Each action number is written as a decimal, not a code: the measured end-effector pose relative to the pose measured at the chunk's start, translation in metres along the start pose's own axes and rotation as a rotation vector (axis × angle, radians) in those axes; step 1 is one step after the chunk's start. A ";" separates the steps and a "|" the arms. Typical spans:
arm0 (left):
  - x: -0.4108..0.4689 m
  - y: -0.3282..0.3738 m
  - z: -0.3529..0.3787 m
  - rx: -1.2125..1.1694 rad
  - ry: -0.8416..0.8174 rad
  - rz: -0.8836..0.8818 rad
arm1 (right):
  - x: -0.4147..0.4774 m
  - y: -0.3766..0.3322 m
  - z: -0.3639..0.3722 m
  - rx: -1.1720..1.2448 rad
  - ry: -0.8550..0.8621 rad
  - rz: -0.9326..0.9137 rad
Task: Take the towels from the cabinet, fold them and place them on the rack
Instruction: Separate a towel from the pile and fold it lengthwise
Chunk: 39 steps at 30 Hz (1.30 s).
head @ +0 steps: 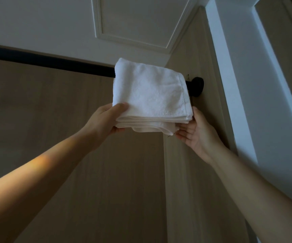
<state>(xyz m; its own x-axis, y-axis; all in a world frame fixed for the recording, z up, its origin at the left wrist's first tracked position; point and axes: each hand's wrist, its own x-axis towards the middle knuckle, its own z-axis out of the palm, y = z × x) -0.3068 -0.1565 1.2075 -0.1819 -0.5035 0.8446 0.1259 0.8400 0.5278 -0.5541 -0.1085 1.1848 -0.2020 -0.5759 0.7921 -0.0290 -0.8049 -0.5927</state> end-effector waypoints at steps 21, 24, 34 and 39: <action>-0.001 -0.015 -0.012 -0.008 -0.007 0.050 | -0.009 -0.012 0.013 0.118 -0.110 0.171; -0.001 -0.015 -0.011 -0.054 -0.025 0.063 | -0.009 -0.015 0.013 -0.010 -0.081 0.066; -0.005 -0.017 -0.004 -0.108 0.049 0.057 | -0.001 -0.010 -0.002 -0.457 0.102 -0.232; -0.003 -0.014 0.013 0.015 0.022 0.127 | 0.002 -0.007 -0.005 -0.486 0.231 -0.229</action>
<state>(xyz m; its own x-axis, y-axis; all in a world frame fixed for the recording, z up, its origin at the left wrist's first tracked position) -0.3210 -0.1641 1.1968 -0.1443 -0.3971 0.9064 0.1315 0.9001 0.4153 -0.5593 -0.1035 1.1903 -0.3444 -0.3047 0.8880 -0.5321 -0.7159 -0.4520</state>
